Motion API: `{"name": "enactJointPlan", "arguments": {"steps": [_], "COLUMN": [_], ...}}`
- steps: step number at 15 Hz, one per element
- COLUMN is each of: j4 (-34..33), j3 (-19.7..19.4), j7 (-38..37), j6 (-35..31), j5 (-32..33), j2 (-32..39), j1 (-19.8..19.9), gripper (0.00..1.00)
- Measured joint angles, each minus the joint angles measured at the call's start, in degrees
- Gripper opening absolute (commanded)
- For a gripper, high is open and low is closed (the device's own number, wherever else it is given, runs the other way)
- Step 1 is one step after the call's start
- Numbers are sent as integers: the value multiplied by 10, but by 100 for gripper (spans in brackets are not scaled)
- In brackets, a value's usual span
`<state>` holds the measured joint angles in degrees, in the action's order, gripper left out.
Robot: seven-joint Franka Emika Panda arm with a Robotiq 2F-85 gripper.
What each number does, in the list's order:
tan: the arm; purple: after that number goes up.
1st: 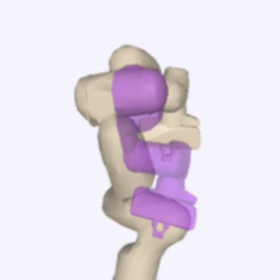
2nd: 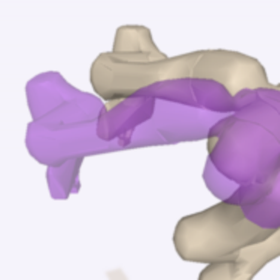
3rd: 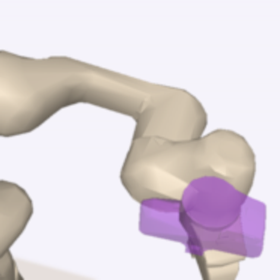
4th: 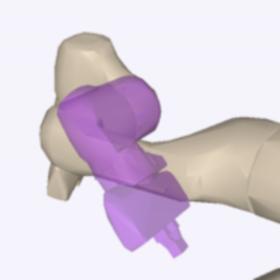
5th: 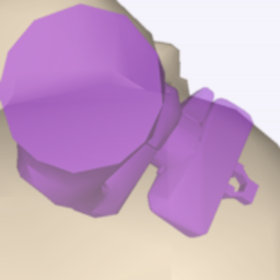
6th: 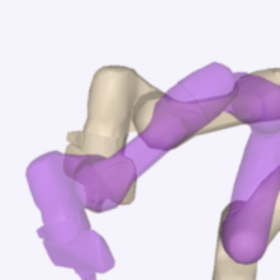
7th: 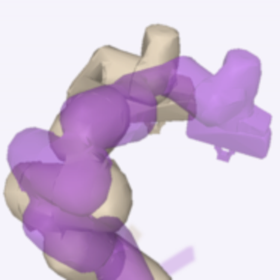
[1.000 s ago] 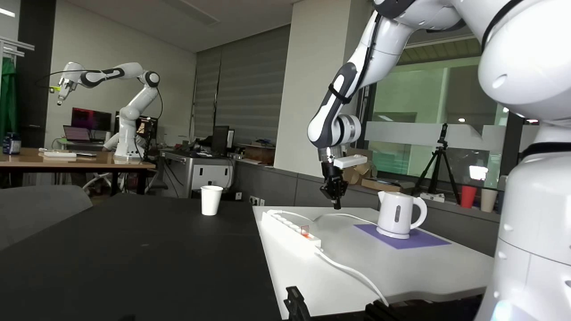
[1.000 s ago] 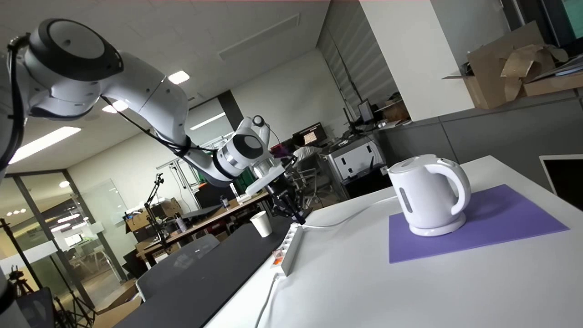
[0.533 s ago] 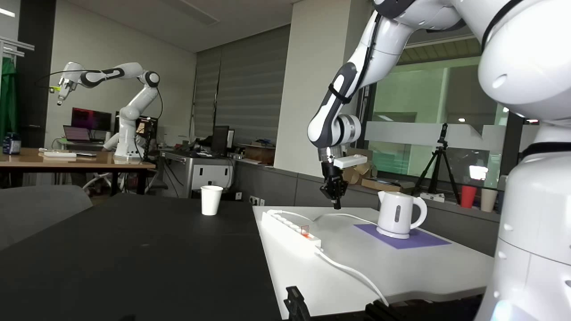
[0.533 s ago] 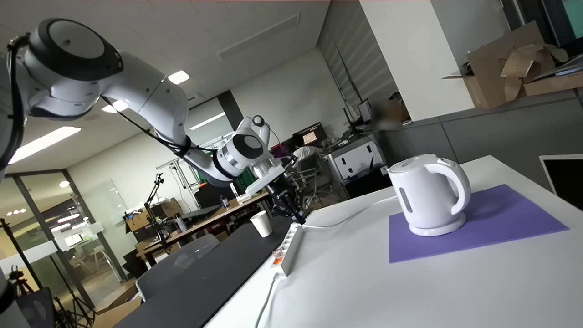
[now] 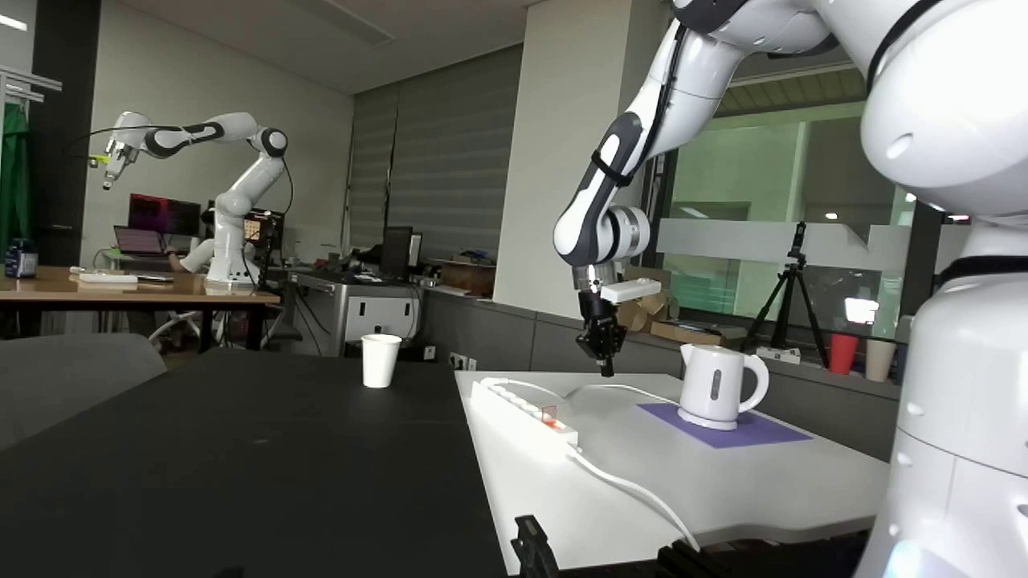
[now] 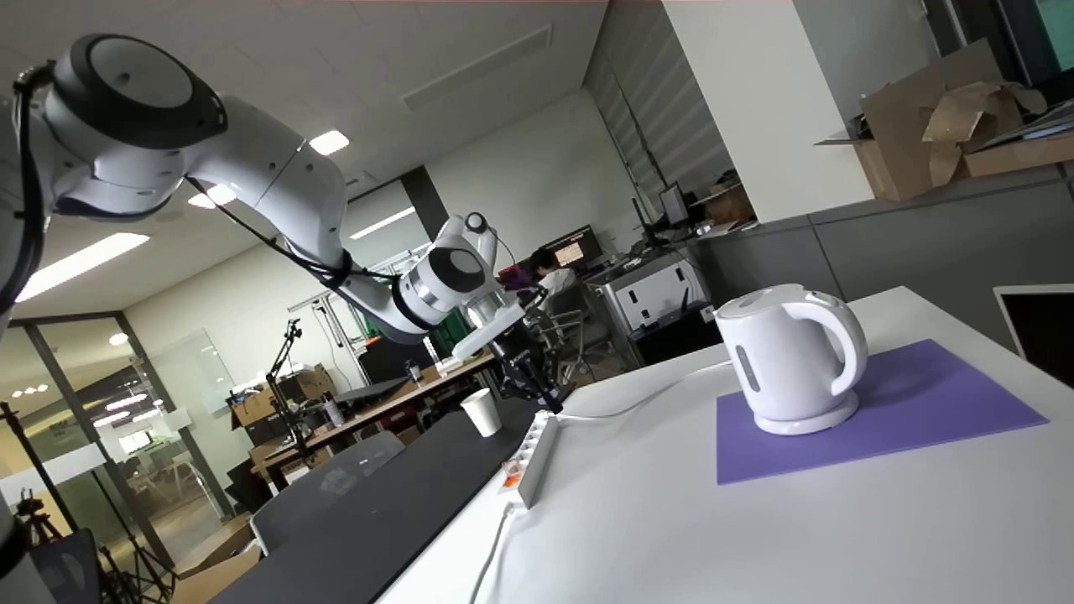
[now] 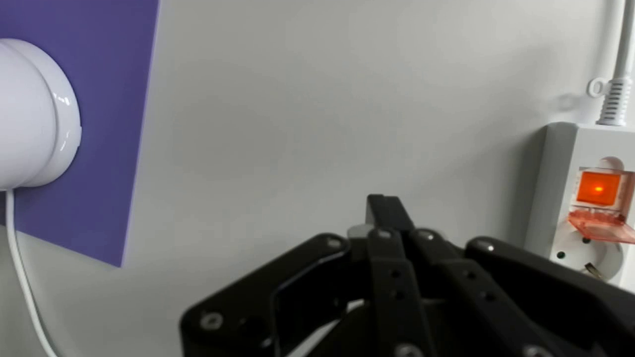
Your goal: Switch on the extension cord then turn the kettle on and off
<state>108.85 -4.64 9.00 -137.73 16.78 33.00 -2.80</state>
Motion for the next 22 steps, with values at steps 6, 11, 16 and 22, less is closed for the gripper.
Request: {"name": "enactJointPlan", "arguments": {"steps": [6,11,16,22], "j4": [-25,-76,-119,-134], "j3": [-2,-19,-50,-90], "j7": [1,1,-16,-86], "j6": [0,4,16,25], "j5": [-2,-25,-66,-68], "j2": [-6,-17,-16,-15], "j1": [18,63,114,139], "gripper": [0,0,0,1]}}
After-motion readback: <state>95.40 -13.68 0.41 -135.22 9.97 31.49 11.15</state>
